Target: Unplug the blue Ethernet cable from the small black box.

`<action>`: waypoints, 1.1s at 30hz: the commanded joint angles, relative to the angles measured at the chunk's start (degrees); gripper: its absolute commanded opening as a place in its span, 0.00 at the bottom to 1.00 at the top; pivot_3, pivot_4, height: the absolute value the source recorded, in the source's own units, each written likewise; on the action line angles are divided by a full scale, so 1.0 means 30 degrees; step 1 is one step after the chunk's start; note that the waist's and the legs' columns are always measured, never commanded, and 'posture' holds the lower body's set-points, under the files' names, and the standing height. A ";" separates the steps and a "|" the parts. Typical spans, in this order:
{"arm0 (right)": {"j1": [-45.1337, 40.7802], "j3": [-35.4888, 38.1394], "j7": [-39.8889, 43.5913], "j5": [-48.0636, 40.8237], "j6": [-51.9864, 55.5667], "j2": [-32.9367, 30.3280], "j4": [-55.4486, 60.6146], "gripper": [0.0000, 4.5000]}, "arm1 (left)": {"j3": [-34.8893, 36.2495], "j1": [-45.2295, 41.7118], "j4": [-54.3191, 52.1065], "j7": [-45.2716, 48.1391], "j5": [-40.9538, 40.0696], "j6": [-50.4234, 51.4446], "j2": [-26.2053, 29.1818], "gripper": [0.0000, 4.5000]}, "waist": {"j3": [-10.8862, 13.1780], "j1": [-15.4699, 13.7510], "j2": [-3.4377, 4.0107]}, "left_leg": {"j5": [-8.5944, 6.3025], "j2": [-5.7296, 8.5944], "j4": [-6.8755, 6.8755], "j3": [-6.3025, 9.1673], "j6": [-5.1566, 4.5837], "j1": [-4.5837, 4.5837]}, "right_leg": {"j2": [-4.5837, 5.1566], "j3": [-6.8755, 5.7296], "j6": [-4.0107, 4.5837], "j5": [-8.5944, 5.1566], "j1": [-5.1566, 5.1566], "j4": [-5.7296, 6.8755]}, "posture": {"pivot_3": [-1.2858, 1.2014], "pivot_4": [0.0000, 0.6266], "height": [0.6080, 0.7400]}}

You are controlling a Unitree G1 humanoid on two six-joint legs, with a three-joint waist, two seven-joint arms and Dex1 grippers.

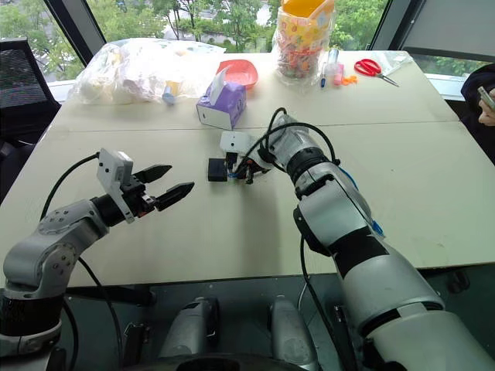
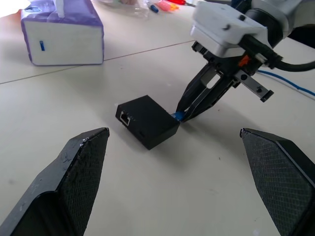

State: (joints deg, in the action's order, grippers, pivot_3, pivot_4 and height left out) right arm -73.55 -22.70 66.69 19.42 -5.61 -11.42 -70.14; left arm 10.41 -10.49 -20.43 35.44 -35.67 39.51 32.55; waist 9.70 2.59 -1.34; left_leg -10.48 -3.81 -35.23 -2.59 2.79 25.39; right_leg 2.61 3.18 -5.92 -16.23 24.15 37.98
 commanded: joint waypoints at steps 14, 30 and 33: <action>1.2059 0.1281 -0.9529 0.6404 -0.1162 -0.5825 2.5035 0.02 | -0.0837 -0.5785 0.4406 0.4632 -0.3727 0.3932 0.0591 1.00 | 0.0005 -0.0158 0.0005 | 0.0056 0.0012 -0.0012 0.0036 0.0078 -0.0022 | -0.0021 0.0014 -0.0038 -0.0036 0.0001 0.0040 | 0.52 0.24 0.96; 1.2715 0.0879 -0.8714 0.5851 0.0267 -0.5600 2.7581 0.00 | -0.1189 -0.7429 0.5854 0.5583 -0.3212 0.3058 0.0168 0.81 | 0.0006 -0.0149 0.0000 | 0.0057 0.0017 -0.0015 0.0041 0.0075 -0.0003 | -0.0015 0.0013 -0.0039 -0.0035 -0.0007 0.0035 | 0.52 0.24 0.96; 1.2701 0.0910 -0.8621 0.5776 0.0381 -0.5621 2.7644 0.00 | -0.1261 -0.7425 0.5859 0.5648 -0.3226 0.2978 0.0102 0.56 | 0.0006 -0.0151 0.0000 | 0.0057 0.0017 -0.0015 0.0043 0.0075 -0.0003 | -0.0015 0.0013 -0.0039 -0.0035 -0.0007 0.0036 | 0.52 0.24 0.96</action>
State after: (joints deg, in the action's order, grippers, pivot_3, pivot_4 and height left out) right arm -34.80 -20.95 40.84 37.53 -4.61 -28.44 10.07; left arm 5.87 -31.63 -2.30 51.84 -45.36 49.47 32.95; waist 9.72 2.14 -1.33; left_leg -10.31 -3.76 -35.27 -2.46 3.02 25.38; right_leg 2.56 3.21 -6.04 -16.33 24.12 38.09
